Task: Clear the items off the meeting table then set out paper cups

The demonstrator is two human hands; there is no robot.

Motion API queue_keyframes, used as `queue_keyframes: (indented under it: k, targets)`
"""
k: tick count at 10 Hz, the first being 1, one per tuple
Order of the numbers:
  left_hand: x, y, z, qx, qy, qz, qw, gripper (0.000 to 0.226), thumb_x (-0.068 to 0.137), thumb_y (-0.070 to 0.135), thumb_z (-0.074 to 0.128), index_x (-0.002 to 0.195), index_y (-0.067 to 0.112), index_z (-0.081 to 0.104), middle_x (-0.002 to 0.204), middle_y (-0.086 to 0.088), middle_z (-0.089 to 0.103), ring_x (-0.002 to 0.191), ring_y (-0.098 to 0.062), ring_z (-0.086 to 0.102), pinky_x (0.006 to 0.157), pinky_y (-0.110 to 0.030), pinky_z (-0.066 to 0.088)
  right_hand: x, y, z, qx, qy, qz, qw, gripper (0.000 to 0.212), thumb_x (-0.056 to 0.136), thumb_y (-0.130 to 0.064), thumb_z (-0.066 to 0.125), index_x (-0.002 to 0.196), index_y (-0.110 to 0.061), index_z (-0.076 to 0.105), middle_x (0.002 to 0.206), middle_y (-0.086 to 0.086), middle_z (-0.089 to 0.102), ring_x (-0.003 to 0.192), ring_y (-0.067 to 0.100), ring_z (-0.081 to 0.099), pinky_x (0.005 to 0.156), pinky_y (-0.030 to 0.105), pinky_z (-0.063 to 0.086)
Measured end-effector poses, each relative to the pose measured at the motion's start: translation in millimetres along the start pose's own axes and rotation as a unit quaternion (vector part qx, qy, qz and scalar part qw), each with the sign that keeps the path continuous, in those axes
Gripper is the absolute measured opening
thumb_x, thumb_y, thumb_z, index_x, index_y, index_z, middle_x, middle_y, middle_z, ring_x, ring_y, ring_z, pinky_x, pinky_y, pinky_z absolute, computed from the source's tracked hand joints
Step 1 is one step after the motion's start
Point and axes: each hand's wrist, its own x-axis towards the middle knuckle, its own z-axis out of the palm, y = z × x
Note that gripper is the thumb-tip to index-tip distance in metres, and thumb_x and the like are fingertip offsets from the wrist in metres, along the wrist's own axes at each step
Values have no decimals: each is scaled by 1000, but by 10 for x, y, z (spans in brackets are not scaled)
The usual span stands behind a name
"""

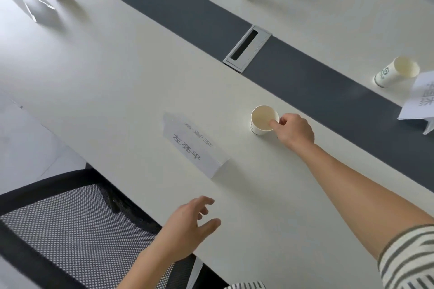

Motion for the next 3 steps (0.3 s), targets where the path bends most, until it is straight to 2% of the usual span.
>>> queue_keyframes:
  k: [1, 2, 3]
  targets:
    - [-73, 24, 29, 8, 11, 8, 1000, 47, 88, 50, 58, 131, 34, 48, 111, 14, 58, 103, -1, 55, 91, -22, 47, -54, 30, -46, -12, -2, -12, 1000, 32, 81, -49, 57, 68, -20, 52, 65, -3, 55, 70, 28, 56, 54, 28, 35]
    - [-195, 57, 106, 22, 14, 14, 1000, 47, 88, 52, 57, 131, 36, 47, 111, 17, 57, 102, 0, 53, 89, -20, 46, -166, 105, -131, -9, 6, -20, 1000, 35, 83, -53, 55, 85, -19, 61, 82, -4, 64, 81, 25, 61, 65, 30, 40]
    - [-378, 114, 280, 20, 10, 28, 999, 46, 88, 52, 57, 131, 37, 46, 112, 19, 56, 102, 1, 53, 86, -16, 44, -301, 208, -284, 14, 38, -44, 998, 36, 86, -54, 53, 91, -19, 61, 90, -5, 66, 88, 25, 62, 71, 32, 43]
